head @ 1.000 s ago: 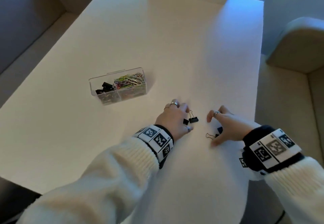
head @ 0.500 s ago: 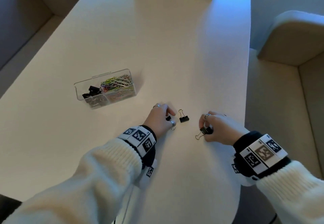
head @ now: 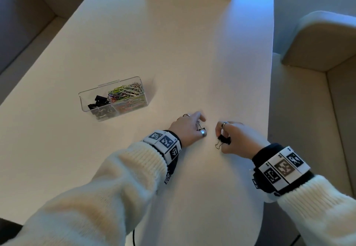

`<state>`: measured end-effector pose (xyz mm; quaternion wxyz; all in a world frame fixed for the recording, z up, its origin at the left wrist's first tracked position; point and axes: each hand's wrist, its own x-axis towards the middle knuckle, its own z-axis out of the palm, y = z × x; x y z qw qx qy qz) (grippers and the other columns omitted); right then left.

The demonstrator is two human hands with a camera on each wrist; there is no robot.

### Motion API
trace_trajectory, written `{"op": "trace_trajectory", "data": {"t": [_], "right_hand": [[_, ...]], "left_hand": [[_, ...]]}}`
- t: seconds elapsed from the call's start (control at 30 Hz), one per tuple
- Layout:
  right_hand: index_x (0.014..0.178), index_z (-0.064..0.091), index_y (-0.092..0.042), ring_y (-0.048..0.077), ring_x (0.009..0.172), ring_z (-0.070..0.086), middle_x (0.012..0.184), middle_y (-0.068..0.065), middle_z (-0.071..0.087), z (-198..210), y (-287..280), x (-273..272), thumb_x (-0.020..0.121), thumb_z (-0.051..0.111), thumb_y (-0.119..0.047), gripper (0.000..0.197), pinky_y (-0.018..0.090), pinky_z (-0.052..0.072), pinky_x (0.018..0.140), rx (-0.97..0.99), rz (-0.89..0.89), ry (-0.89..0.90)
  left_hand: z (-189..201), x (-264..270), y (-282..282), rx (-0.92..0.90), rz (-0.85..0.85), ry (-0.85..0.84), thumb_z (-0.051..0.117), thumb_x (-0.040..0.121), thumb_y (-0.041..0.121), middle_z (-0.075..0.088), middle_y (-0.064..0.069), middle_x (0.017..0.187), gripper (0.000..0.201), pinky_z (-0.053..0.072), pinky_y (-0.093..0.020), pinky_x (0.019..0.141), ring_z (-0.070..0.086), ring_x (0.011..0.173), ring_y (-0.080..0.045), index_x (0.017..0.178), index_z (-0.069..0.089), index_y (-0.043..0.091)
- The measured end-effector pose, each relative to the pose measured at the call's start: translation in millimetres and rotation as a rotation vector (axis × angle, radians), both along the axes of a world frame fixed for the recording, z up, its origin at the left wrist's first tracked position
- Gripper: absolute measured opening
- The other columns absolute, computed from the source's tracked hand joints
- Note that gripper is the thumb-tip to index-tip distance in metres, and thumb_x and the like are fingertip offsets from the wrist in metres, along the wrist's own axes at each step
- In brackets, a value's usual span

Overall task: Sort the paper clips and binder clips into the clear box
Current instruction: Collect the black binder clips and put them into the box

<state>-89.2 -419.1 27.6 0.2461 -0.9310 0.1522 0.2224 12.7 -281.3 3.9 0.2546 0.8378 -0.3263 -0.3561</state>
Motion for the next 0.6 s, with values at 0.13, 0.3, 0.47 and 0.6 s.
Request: {"op": "trace_trajectory", "data": {"t": [0.13, 0.3, 0.47, 0.6], "right_hand": [[0.084, 0.048, -0.022, 0.009, 0.062, 0.044, 0.074, -0.01, 0.044, -1.1, -1.0, -0.7, 0.071, 0.06, -0.006, 0.023, 0.024, 0.039, 0.06, 0.052, -0.038, -0.042], [0.083, 0.049, -0.023, 0.01, 0.064, 0.043, 0.075, -0.009, 0.044, -5.5, -0.7, -3.0, 0.071, 0.058, -0.004, 0.024, 0.021, 0.037, 0.059, 0.088, -0.056, -0.072], [0.085, 0.053, -0.014, 0.02, 0.078, 0.042, 0.079, -0.01, 0.046, -13.1, 1.6, -4.5, 0.071, 0.059, -0.004, 0.018, 0.022, 0.034, 0.064, 0.08, -0.039, -0.095], [0.086, 0.054, -0.014, 0.02, 0.079, 0.042, 0.078, -0.012, 0.044, -14.0, 2.8, -2.9, 0.071, 0.059, -0.004, 0.019, 0.021, 0.033, 0.064, 0.083, -0.038, -0.116]], "left_hand": [[-7.9, -5.2, -0.5, 0.098, -0.192, -0.264, 0.056, 0.087, 0.034, 0.05, -0.005, 0.114, 0.039, 0.037, -0.036, 0.092, 0.048, 0.109, -0.023, 0.121, 0.042, 0.024], [-10.1, -10.9, -1.4, 0.072, -0.188, -0.369, 0.044, 0.094, 0.026, 0.044, -0.013, 0.119, 0.031, 0.04, -0.038, 0.091, 0.047, 0.109, -0.03, 0.119, 0.041, 0.007], [-6.3, -14.9, -1.0, 0.077, -0.141, -0.395, 0.042, 0.092, 0.015, 0.038, -0.015, 0.129, 0.036, 0.04, -0.035, 0.088, 0.044, 0.114, -0.03, 0.125, 0.035, 0.002], [-2.5, -15.4, -0.3, 0.088, -0.075, -0.332, 0.044, 0.092, 0.014, 0.033, -0.015, 0.135, 0.035, 0.04, -0.035, 0.085, 0.048, 0.112, -0.032, 0.123, 0.035, 0.001]]}}
